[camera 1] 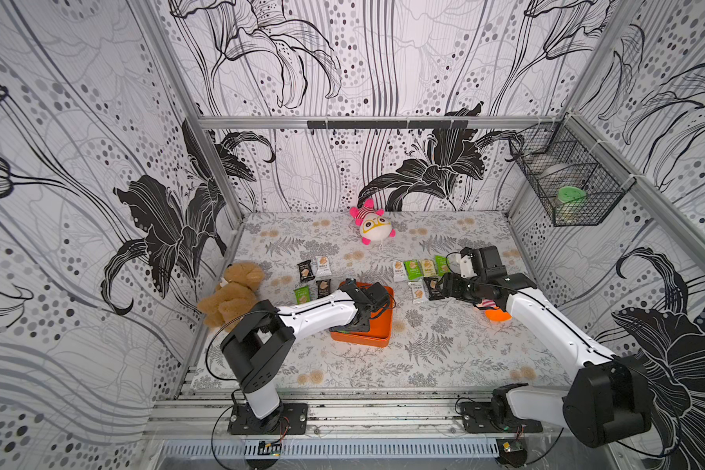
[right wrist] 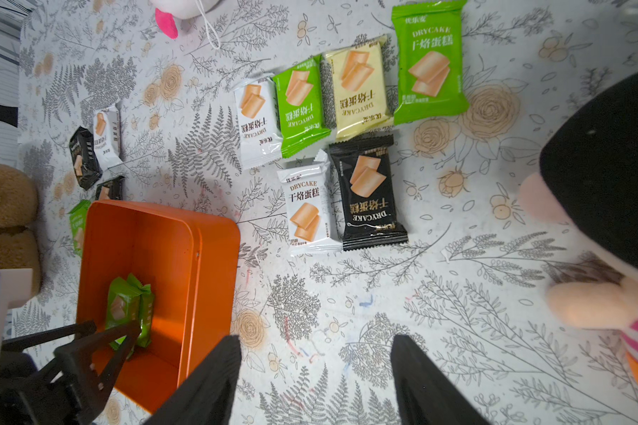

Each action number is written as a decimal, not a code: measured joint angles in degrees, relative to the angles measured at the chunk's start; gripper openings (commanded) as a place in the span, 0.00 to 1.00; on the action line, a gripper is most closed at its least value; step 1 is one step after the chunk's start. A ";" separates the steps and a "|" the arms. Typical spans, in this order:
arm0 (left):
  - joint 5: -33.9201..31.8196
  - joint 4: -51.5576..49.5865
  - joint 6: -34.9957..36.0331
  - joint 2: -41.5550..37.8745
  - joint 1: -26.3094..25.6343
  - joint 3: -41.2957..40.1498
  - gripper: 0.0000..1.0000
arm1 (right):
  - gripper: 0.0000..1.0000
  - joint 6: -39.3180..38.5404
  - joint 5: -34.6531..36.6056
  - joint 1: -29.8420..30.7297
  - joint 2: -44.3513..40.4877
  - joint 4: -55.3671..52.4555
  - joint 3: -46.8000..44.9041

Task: Take the cookies out of the storage box
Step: Pick up the cookie from the storage box.

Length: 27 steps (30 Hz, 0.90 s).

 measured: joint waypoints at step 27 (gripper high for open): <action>3.04 4.39 3.74 2.27 2.64 0.61 0.71 | 0.70 -1.44 2.16 0.00 1.92 -0.09 0.68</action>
